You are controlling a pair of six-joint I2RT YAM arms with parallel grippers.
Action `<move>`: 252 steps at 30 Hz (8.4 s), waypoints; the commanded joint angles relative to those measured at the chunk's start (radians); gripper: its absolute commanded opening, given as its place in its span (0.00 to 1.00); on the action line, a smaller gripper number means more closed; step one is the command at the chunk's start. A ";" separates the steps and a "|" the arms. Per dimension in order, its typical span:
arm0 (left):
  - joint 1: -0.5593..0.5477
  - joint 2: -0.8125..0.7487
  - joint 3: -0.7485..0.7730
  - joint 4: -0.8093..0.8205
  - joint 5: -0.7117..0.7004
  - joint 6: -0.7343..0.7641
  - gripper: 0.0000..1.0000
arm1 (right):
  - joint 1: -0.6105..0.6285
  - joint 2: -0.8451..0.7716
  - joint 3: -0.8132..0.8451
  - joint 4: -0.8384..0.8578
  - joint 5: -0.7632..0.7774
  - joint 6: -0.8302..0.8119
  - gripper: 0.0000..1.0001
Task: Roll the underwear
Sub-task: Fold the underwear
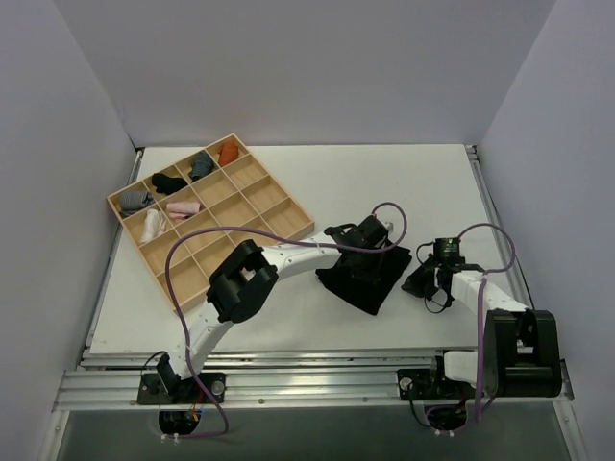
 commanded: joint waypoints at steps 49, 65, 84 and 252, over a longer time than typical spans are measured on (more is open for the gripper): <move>-0.024 -0.036 -0.106 0.194 0.152 -0.161 0.11 | 0.009 -0.103 -0.120 0.103 -0.001 0.142 0.09; 0.166 -0.375 -0.324 0.027 0.082 -0.022 0.49 | 0.053 -0.341 -0.086 -0.135 -0.096 0.051 0.30; 0.321 -0.419 -0.574 0.105 0.187 0.011 0.48 | 0.412 -0.280 -0.074 -0.112 0.112 0.240 0.26; -0.079 -0.030 0.067 -0.189 -0.152 -0.019 0.03 | -0.002 0.491 0.529 -0.117 -0.021 -0.183 0.05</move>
